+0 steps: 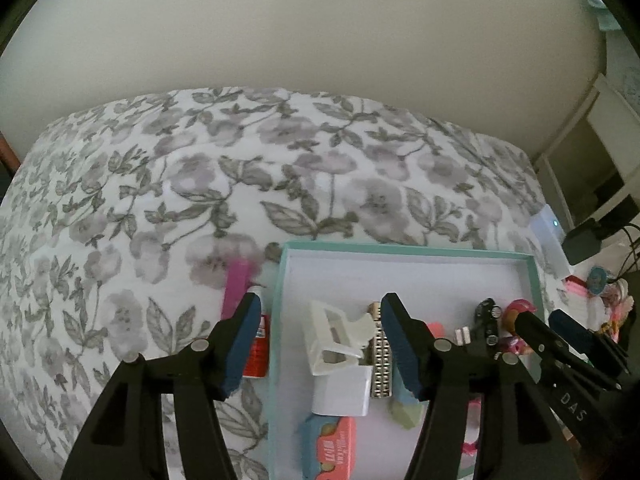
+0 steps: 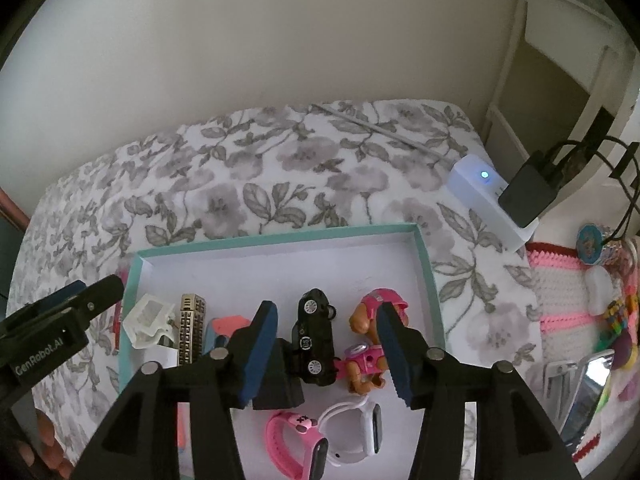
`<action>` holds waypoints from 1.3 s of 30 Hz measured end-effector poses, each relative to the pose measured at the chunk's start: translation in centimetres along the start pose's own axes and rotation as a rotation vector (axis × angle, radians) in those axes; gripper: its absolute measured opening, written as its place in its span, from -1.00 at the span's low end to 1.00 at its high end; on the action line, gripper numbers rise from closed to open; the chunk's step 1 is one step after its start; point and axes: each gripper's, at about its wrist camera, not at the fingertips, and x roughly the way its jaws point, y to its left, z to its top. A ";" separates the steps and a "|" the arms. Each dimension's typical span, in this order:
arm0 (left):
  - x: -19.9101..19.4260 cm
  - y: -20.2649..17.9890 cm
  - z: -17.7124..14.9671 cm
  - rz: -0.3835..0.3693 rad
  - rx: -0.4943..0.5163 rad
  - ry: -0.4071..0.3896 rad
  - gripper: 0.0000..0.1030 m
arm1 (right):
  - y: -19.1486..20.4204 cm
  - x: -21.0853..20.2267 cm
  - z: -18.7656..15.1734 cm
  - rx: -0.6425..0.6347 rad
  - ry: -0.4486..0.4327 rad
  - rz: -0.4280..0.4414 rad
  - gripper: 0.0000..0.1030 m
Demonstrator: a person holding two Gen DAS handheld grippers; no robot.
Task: Organize rigid objects
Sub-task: 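Lower the box cutter and toy car into the tray and open both tools, then move both tools back toward the pink lip balm and red glue bottle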
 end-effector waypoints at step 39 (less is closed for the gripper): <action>-1.0 10.7 1.1 0.091 -0.172 -0.048 0.90 | 6.0 1.5 -0.1 -0.062 -0.011 0.034 0.99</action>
